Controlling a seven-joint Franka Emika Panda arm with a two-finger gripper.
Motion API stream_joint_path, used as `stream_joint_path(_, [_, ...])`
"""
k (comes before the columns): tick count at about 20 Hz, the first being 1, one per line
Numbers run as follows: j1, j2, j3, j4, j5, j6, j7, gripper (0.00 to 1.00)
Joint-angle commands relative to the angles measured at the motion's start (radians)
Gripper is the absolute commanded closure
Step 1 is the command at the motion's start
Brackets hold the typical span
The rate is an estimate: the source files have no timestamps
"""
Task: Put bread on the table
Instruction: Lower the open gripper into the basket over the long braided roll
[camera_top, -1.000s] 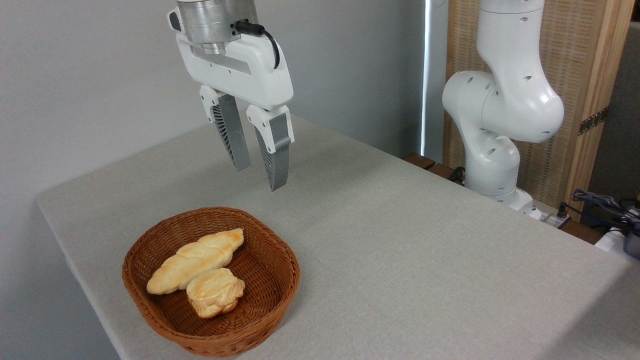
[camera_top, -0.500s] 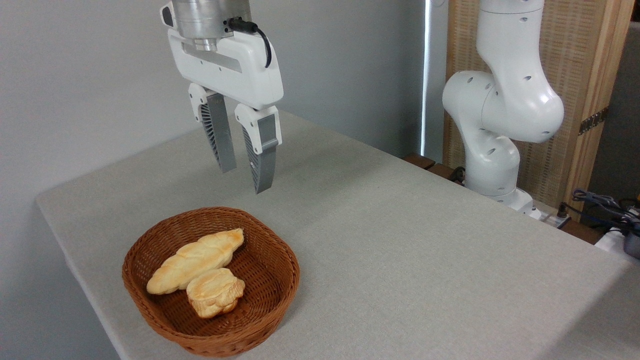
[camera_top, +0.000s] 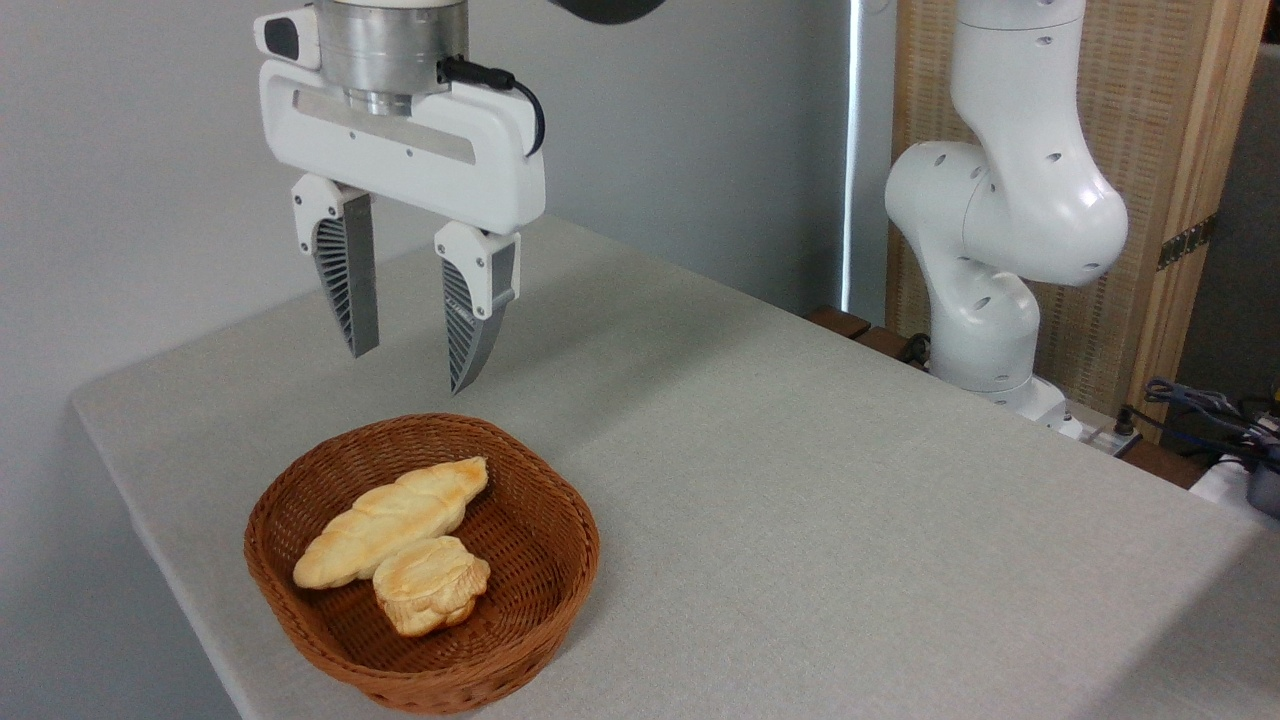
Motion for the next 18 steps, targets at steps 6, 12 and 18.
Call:
stream_joint_path(6, [-0.004,-0.006,-0.043,-0.087,-0.001,0.027,0.115,0.0])
stream_joint_path(12, [-0.004,0.026,-0.049,-0.111,-0.001,0.019,0.136,0.0])
stream_joint_path(18, [-0.004,0.06,-0.061,-0.112,-0.003,0.03,0.158,0.0])
